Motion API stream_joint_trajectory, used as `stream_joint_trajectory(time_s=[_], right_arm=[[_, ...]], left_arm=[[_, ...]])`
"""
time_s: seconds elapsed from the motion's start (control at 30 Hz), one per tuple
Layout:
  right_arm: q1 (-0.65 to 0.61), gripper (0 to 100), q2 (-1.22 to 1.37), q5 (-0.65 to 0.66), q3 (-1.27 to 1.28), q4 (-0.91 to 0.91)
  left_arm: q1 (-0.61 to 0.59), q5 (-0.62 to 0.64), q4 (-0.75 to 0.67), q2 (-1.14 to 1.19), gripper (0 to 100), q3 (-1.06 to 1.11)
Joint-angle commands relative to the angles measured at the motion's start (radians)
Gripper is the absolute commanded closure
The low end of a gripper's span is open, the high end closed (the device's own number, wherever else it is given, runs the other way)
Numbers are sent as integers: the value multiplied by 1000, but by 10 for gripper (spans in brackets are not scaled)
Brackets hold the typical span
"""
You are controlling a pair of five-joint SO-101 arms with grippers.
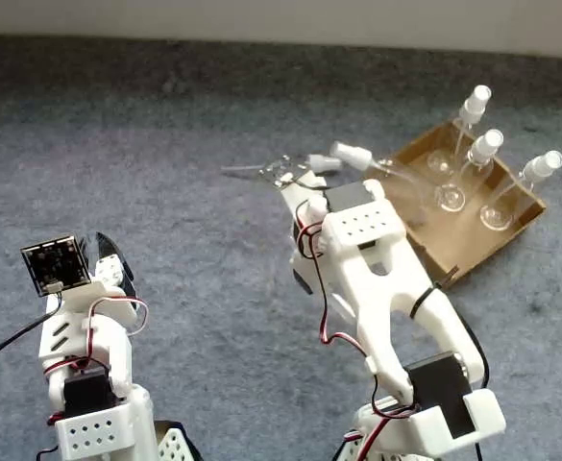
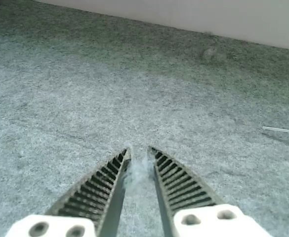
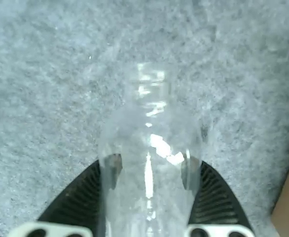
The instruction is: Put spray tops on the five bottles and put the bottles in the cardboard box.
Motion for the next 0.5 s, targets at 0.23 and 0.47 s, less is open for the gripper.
stream_joint_trajectory(time_s=[0.23,0.47], right_arm=[[19,903,77,-17,74,-189],[25,829,176,-55,87,-225]], left_arm=[[16,5,-2,-2,992,21],[16,5,-2,-2,992,21]])
